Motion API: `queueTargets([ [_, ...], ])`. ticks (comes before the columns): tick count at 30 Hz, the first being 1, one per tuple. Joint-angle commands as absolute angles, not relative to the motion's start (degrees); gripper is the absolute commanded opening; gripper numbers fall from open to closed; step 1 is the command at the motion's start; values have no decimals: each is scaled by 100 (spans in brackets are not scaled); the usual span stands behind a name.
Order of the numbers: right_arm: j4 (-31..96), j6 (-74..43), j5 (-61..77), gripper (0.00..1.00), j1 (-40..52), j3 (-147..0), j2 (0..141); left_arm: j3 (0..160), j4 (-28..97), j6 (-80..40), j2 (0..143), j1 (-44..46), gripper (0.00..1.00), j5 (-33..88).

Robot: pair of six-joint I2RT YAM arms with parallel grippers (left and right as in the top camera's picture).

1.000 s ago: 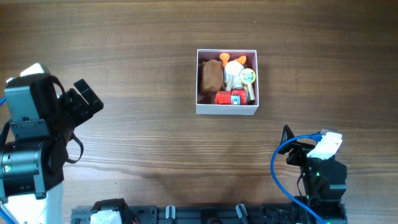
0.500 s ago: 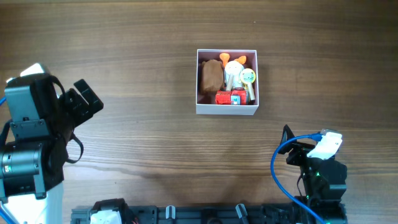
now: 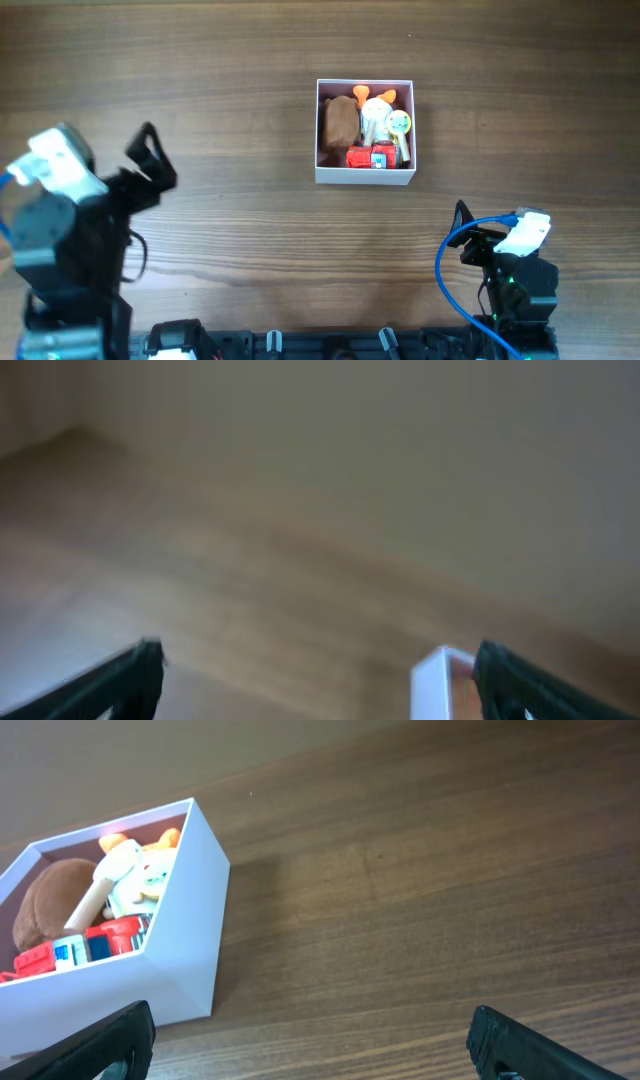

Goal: Pack container

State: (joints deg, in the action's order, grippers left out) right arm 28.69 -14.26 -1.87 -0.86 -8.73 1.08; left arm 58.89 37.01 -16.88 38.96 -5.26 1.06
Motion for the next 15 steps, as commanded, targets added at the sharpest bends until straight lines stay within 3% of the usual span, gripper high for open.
queueTargets([
  [1, 2858, -1518, -119, 100, -115, -864, 21, 4311, 2716, -1236, 3153, -532, 100, 1479],
  [8, 2858, -1520, -119, 100, -115, -864, 21, 1833, 1313, -1238, 1850, -106, 100, 1750],
  [15, 2858, -1520, -119, 100, -115, -864, 21, 482, 1072, -1238, 716, 27, 100, 1824],
])
